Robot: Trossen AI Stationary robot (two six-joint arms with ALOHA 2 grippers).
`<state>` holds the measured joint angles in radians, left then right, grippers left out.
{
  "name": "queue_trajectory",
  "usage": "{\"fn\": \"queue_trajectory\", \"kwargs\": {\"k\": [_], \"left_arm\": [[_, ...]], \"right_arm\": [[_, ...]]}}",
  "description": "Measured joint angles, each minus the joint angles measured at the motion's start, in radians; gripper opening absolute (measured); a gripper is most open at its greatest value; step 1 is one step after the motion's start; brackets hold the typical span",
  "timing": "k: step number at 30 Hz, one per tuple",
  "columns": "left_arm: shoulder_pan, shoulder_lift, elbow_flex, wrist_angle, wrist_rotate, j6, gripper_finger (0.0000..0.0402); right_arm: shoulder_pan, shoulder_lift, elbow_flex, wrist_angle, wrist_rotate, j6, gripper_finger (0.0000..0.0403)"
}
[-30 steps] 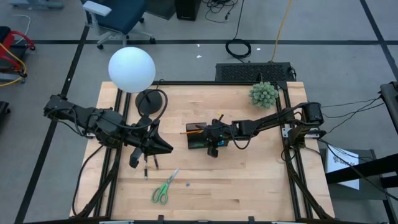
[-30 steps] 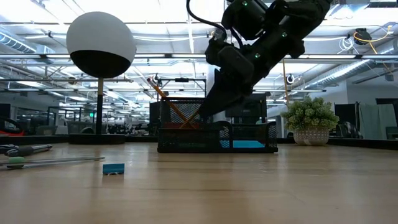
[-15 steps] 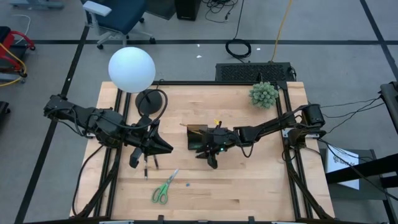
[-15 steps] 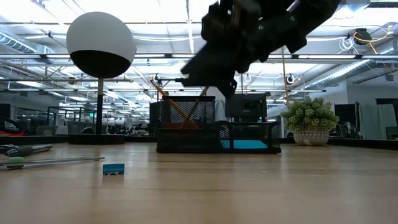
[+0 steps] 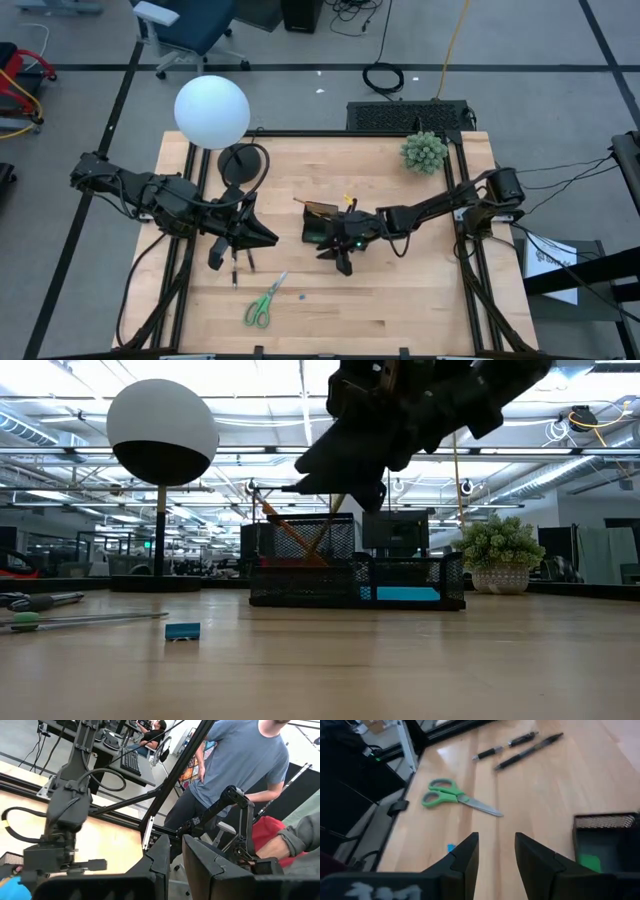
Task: Pick and place office supplies into organizer
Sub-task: Put the green scissors into the desk organizer
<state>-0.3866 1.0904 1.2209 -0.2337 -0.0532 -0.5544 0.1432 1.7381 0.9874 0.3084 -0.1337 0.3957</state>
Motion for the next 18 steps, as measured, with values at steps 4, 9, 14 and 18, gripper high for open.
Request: {"fn": "queue_trajectory", "kwargs": {"k": [4, 9, 14, 18], "left_arm": [[0.000, 0.000, 0.000, 0.000, 0.000, 0.000, 0.0047], [0.000, 0.000, 0.000, 0.000, 0.000, 0.000, 0.0047], [0.000, 0.000, 0.000, 0.000, 0.000, 0.000, 0.0047], [0.000, 0.000, 0.000, 0.001, 0.000, 0.000, 0.0047]], "right_arm": [[-0.032, -0.038, 0.000, -0.112, 0.041, -0.029, 0.0115], [-0.066, -0.092, 0.000, -0.192, 0.055, -0.085, 0.0114], [-0.081, -0.136, 0.000, -0.266, 0.059, -0.118, 0.0114], [-0.083, -0.173, 0.000, -0.371, 0.057, -0.119, 0.0112]]}}
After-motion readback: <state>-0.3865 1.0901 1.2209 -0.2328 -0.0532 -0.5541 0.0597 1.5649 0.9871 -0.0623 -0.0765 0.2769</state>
